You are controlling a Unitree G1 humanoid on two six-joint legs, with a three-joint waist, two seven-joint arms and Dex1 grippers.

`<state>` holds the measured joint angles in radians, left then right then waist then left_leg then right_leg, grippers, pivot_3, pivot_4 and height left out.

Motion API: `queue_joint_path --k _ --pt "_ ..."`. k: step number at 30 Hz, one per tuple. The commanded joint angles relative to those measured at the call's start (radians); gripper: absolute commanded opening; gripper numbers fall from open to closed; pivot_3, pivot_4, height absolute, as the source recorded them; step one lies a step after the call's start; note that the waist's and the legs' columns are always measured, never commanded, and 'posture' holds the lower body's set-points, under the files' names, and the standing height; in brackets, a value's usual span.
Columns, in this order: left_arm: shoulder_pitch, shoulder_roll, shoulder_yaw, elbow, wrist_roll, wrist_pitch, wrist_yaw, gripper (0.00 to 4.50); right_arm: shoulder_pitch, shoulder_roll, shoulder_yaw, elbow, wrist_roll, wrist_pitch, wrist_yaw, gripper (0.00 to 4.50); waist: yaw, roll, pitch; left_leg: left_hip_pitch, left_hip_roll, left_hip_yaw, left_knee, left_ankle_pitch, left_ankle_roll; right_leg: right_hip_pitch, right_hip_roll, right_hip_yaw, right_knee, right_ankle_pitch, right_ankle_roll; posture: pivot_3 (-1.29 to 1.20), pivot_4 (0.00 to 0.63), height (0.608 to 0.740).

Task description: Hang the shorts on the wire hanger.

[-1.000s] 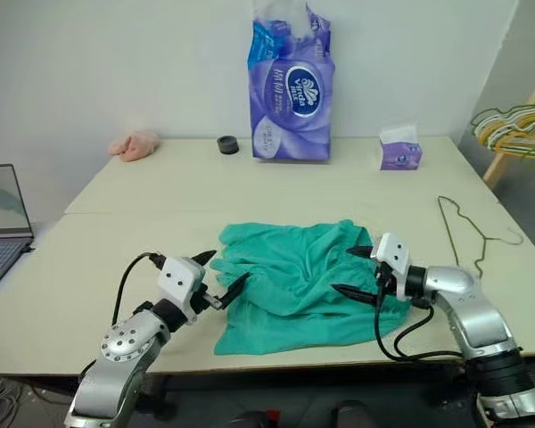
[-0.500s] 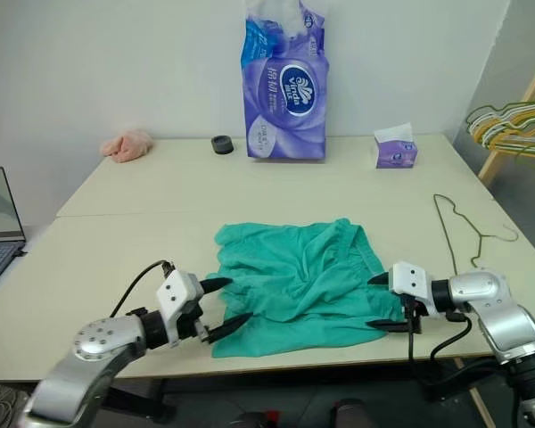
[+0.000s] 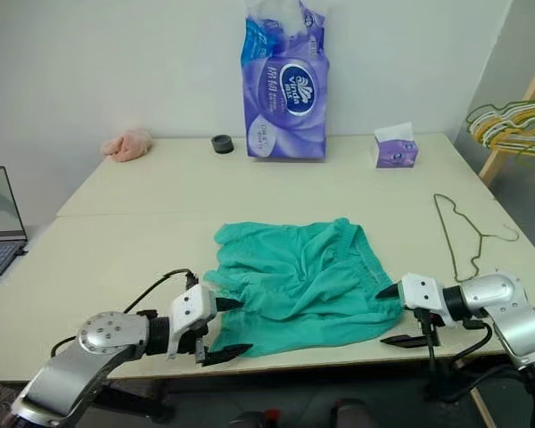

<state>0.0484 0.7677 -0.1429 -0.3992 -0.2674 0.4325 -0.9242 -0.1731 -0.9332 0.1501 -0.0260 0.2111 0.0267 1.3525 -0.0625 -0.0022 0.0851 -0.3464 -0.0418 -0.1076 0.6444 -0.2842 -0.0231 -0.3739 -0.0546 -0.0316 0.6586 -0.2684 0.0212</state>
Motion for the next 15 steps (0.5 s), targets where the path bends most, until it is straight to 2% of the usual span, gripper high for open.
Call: queue_joint_path --k 1,2,6,15 --pt "-0.003 -0.001 -0.015 -0.001 0.004 0.005 -0.006 4.50 -0.008 0.001 -0.014 -0.048 0.002 -0.015 -0.005 4.49 -0.006 0.000 0.000 0.000 0.000 0.000 0.000 0.000 0.000 0.000 0.000 0.000 0.000 0.000 0.000 -0.19 0.037 0.740" --pt "0.006 0.005 -0.018 0.000 0.002 0.003 -0.018 4.12 -0.011 0.001 -0.016 -0.049 0.003 -0.013 -0.007 4.50 -0.008 0.000 0.000 0.000 0.000 0.000 0.000 0.000 0.000 0.000 0.000 0.000 0.000 0.000 0.000 -0.19 0.037 0.740" --pt "0.030 0.023 -0.012 0.001 -0.007 0.000 -0.049 3.10 -0.021 0.001 -0.020 -0.049 0.006 -0.008 -0.008 4.50 -0.016 0.000 0.000 0.000 0.000 0.001 0.000 0.000 0.000 0.000 0.000 0.001 0.000 0.000 0.000 -0.19 0.037 0.740" --pt "0.033 0.011 0.010 0.044 0.030 -0.052 -0.013 0.43 -0.032 0.016 -0.012 -0.058 -0.008 -0.018 -0.026 4.50 -0.019 0.000 0.001 0.001 0.000 0.000 0.000 0.000 0.000 0.000 0.000 0.001 0.000 0.000 0.000 -0.19 0.038 0.740"
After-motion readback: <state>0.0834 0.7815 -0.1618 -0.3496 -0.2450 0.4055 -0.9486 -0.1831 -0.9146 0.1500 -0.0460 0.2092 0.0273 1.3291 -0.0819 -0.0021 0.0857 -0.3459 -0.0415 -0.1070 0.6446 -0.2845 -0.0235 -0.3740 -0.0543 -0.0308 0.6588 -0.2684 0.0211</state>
